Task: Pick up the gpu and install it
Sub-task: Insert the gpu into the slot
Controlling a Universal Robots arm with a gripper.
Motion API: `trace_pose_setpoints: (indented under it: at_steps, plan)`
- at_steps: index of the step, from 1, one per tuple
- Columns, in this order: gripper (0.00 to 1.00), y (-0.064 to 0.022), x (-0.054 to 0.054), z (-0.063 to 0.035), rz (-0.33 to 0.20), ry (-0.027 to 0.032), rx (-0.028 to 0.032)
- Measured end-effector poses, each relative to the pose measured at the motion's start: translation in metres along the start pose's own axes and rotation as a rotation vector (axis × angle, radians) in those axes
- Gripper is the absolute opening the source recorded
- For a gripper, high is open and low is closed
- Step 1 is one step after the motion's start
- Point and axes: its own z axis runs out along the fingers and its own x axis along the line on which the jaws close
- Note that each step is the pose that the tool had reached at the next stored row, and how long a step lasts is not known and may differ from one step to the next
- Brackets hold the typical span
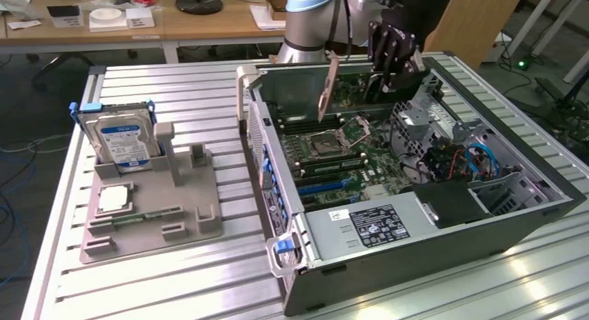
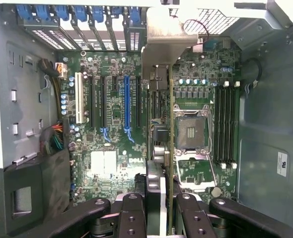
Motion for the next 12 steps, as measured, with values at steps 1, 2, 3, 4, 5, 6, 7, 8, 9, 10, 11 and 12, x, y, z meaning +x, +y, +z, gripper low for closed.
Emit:
trace_pose_setpoints:
  at_steps: [1, 2, 3, 4, 5, 6, 7, 8, 9, 10, 11, 12]
  plan:
    - [0.28, 0.0, 0.0, 0.0007, 0.0, 0.0, 0.0]
    - [0.28, 0.0, 0.0001, 0.0015, 0.0, 0.0, 0.0]
    - [0.28, 0.0, 0.0002, 0.0023, 0.0, 0.0, 0.0]
    - [0.28, 0.0, 0.0002, 0.0029, 0.0, 0.0001, 0.0]
    - [0.28, 0.0, 0.0002, 0.0032, 0.0, 0.001, 0.0]
    - [0.28, 0.0, 0.0003, 0.0036, 0.0, 0.0014, 0.0]
    - [0.28, 0.0, 0.0003, 0.0041, 0.0, 0.0015, 0.0002]
    - [0.28, 0.0, 0.0003, 0.0048, 0.0, 0.0044, 0.0003]
    - [0.28, 0.0002, 0.0004, 0.0055, 0.0, 0.0112, 0.0005]
    - [0.28, 0.0003, 0.0007, 0.0063, 0.0, 0.014, 0.0006]
    - [0.28, 0.0003, 0.0016, 0.0066, 0.0, 0.0145, 0.0004]
    - [0.28, 0.0004, 0.0022, 0.0073, 0.0, 0.0144, 0.0006]
